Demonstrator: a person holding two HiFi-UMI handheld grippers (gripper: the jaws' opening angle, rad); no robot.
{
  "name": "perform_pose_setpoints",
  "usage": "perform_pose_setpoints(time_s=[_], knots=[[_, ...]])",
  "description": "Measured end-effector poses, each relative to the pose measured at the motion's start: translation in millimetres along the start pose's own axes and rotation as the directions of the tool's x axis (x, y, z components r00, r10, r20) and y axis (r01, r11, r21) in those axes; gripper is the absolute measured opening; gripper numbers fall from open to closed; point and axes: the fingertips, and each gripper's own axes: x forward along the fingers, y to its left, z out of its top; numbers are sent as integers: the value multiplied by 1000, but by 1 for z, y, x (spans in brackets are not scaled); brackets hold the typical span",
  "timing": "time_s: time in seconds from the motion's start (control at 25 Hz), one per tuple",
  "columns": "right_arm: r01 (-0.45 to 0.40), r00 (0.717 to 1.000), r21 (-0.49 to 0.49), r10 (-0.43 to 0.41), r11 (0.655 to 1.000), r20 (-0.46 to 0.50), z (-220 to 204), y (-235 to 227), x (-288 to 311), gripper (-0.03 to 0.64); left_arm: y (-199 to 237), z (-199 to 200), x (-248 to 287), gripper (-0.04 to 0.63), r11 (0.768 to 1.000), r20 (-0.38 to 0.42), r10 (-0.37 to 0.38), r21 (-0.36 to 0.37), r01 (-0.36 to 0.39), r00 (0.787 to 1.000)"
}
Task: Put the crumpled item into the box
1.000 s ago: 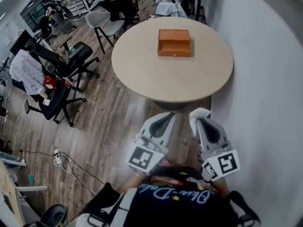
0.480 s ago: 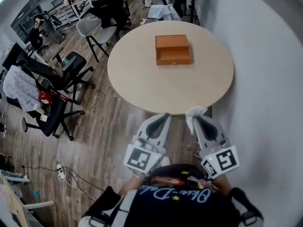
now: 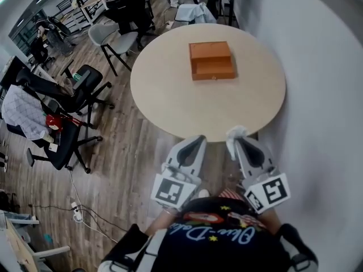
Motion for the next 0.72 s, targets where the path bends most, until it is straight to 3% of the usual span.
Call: perform_pose_setpoints(time_s=[0.2,0.72], knots=[[-9,1000,8,9,1000,-6,-4,-5,11,3,7,-4,5,-8,1000,-13,4,-10,-4,1000],[-91,995,2,91,996,27,7,-56,83,3,61,5,56,-8,993,-23,108,42,-107,994]])
